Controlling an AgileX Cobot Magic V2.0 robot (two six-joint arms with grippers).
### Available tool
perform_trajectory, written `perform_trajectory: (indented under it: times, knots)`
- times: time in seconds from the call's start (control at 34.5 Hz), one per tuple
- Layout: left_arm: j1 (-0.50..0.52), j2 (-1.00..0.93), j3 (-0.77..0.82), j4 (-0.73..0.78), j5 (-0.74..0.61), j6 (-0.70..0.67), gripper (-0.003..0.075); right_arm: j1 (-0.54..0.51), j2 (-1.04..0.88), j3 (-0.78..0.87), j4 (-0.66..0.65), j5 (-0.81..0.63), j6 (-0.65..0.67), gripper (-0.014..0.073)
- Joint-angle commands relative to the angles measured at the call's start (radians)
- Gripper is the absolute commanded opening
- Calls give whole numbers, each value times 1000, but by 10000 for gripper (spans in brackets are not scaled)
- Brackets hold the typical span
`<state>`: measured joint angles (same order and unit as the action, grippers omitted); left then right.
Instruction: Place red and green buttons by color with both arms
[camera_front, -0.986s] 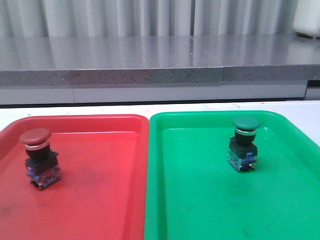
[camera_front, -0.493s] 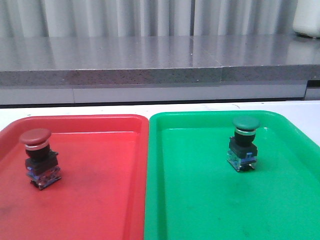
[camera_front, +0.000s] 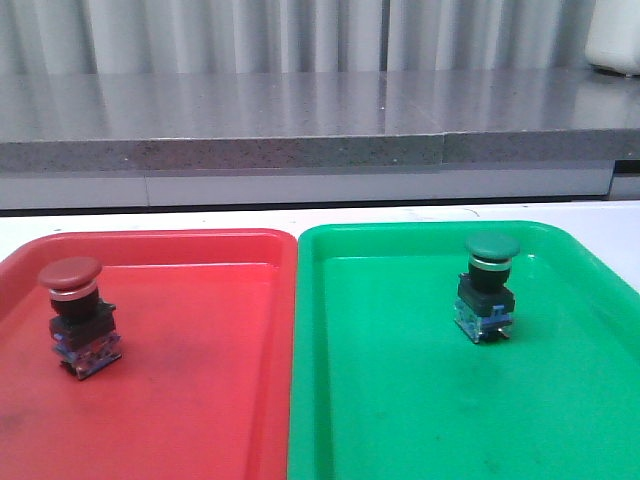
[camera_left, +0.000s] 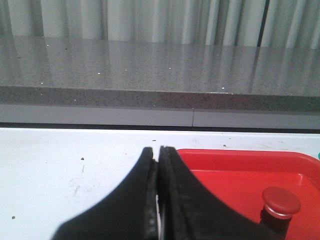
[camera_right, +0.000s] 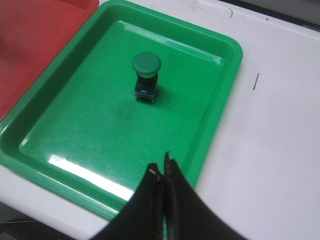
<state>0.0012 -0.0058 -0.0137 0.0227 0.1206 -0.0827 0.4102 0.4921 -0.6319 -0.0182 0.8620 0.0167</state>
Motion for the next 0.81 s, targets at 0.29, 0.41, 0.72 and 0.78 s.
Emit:
perform_trajectory:
  times: [0.29, 0.41, 0.72, 0.78]
  knots:
    - [8, -16, 42, -1, -178, -5, -20, 1, 5, -23, -11, -56, -1, -70]
    - [8, -16, 42, -1, -178, -5, -20, 1, 5, -23, -11, -55, -1, -70]
    - [8, -16, 42, -1, -178, -5, -20, 1, 5, -23, -11, -55, -1, -70]
    - [8, -16, 42, -1, -178, -5, -20, 1, 5, -23, -11, -55, -1, -70]
